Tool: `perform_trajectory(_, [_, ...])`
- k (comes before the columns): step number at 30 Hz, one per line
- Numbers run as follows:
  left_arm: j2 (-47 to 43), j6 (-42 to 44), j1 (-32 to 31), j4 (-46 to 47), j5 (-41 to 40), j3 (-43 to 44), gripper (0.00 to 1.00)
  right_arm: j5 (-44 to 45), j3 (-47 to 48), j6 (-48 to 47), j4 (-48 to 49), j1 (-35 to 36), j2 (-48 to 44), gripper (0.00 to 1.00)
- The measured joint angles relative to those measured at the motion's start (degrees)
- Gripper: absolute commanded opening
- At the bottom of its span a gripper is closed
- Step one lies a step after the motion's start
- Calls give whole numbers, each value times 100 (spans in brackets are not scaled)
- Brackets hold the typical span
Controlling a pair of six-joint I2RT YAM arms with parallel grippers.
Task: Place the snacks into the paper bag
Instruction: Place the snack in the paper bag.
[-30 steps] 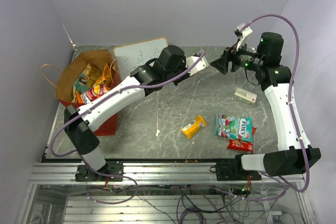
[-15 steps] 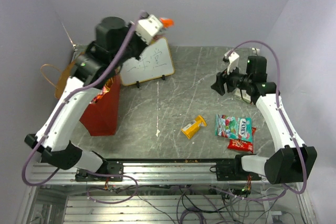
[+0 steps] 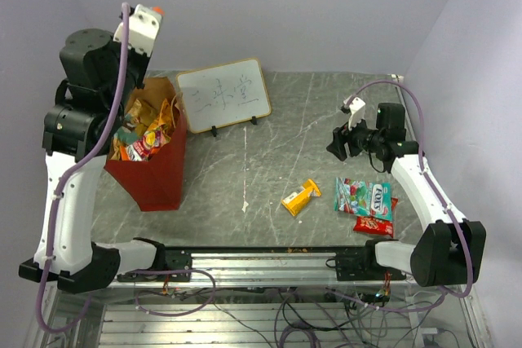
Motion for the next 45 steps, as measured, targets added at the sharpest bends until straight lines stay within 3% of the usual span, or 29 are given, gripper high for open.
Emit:
perform_trajectory(11, [-205, 398, 356, -1657, -439, -1322, 7, -9, -212, 0, 273, -105, -42, 64])
perform_trajectory(19, [275, 684, 2166, -2758, 702, -1021, 7, -15, -227, -4, 275, -118, -44, 64])
perform_trajectory(23, [804, 737, 2695, -3222, 1480, -584, 7, -28, -227, -4, 275, -118, -44, 64])
perform_trajectory(36, [2131, 81, 2802, -3687, 2826, 212, 9, -114, -227, -24, 251, -118, -44, 65])
perform_trajectory(45, [2356, -254, 2802, -3493, 3084, -459, 17, -105, -227, -114, 175, -116, -42, 66])
